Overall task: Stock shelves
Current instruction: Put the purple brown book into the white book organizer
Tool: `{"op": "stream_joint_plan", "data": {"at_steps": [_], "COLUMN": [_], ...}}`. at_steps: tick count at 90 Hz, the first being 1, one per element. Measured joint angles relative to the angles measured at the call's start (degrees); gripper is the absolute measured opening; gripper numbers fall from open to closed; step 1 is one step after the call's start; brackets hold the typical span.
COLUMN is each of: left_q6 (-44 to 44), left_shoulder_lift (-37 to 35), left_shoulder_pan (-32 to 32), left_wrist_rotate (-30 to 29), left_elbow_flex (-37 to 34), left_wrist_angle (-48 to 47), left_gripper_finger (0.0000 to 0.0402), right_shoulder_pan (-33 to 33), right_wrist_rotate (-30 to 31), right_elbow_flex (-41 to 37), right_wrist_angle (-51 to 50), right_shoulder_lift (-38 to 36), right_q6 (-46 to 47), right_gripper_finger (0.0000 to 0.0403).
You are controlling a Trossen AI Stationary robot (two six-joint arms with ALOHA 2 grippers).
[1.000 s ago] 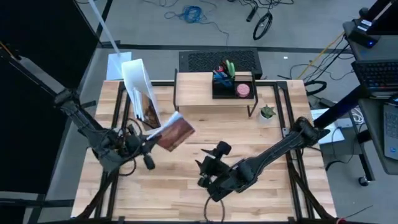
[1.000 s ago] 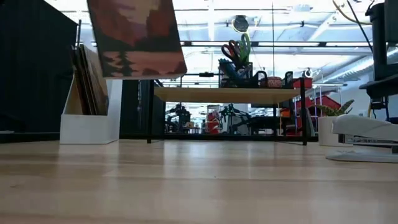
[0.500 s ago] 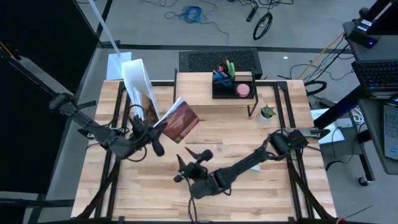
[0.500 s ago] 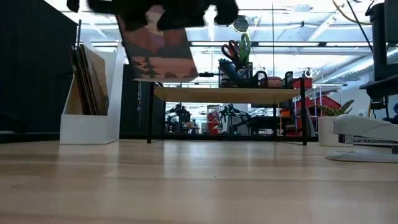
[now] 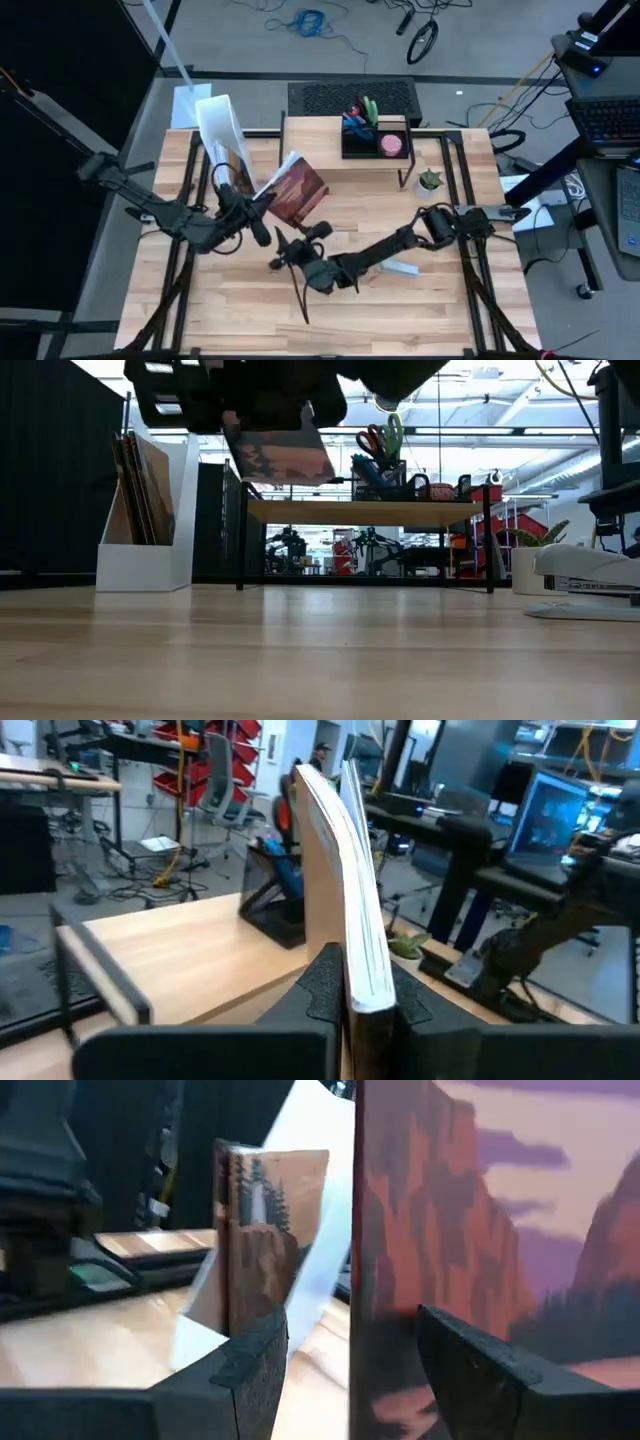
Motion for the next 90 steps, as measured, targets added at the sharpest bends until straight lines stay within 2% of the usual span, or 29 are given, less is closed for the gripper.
{"op": "stream_joint_plan", "data": {"at_steps": [21,36,56,69,90], "left_q6": [-0.20,-0.19,-0.42,-0.44,-0.87], "left_shoulder_lift": [1.63,1.72,1.79,1.81,1.78], "left_shoulder_pan": [0.17,0.15,0.20,0.20,0.15], "left_wrist_rotate": [1.29,1.46,4.66,5.07,5.11], "left_elbow_flex": [-0.02,-0.02,-0.04,-0.04,-0.04], "left_wrist_angle": [1.42,2.87,4.77,5.72,5.95], "left_gripper_finger": [0.0004,0.0004,0.0005,0.0005,0.0005], "right_shoulder_pan": [-0.66,-1.01,-1.66,-1.75,-1.58], "right_wrist_rotate": [8.88,9.90,10.22,10.19,10.55], "right_elbow_flex": [0.02,0.02,0.02,0.02,0.02], "right_wrist_angle": [1.18,2.00,2.60,2.60,2.58], "right_shoulder_lift": [-0.07,-0.07,-0.07,-0.07,-0.28], "right_q6": [-13.34,-15.80,-17.54,-17.61,-19.31], "right_gripper_finger": [0.0201,0.0201,0.0194,0.0145,0.0016]}}
